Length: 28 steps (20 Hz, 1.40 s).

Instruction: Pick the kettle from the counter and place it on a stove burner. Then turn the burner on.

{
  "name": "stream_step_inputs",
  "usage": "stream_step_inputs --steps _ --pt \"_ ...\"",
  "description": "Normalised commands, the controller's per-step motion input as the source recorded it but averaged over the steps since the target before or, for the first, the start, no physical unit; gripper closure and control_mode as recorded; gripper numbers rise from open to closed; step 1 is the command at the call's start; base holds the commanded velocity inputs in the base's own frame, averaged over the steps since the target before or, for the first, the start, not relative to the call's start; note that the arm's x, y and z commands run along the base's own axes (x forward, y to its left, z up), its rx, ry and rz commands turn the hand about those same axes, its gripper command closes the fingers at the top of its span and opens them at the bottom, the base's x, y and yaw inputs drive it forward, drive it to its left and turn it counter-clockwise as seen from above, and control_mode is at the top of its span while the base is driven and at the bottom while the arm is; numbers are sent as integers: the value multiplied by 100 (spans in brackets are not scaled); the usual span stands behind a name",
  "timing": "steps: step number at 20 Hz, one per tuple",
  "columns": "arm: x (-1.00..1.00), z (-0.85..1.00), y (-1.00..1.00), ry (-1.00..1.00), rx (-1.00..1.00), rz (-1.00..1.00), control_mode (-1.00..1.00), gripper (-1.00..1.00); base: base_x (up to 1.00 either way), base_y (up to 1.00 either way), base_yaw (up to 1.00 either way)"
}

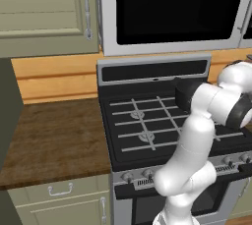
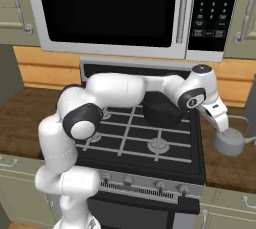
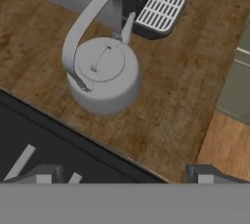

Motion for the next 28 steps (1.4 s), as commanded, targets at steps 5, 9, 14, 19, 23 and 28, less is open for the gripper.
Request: stream_step_inputs --steps 5,9,14,19,23,28 --pt "13 -11 -11 0 0 0 -100 -100 0 0 0" --pt "30 0 -3 0 0 0 -100 -100 0 0 0" --pt "34 -11 -4 0 0 0 -100 -100 0 0 0" --pt "28 -17 -19 0 0 0 -100 -100 0 0 0" --pt "26 -15 -20 0 0 0 -100 -100 0 0 0" --pt "24 -10 -19 0 0 0 -100 -100 0 0 0"
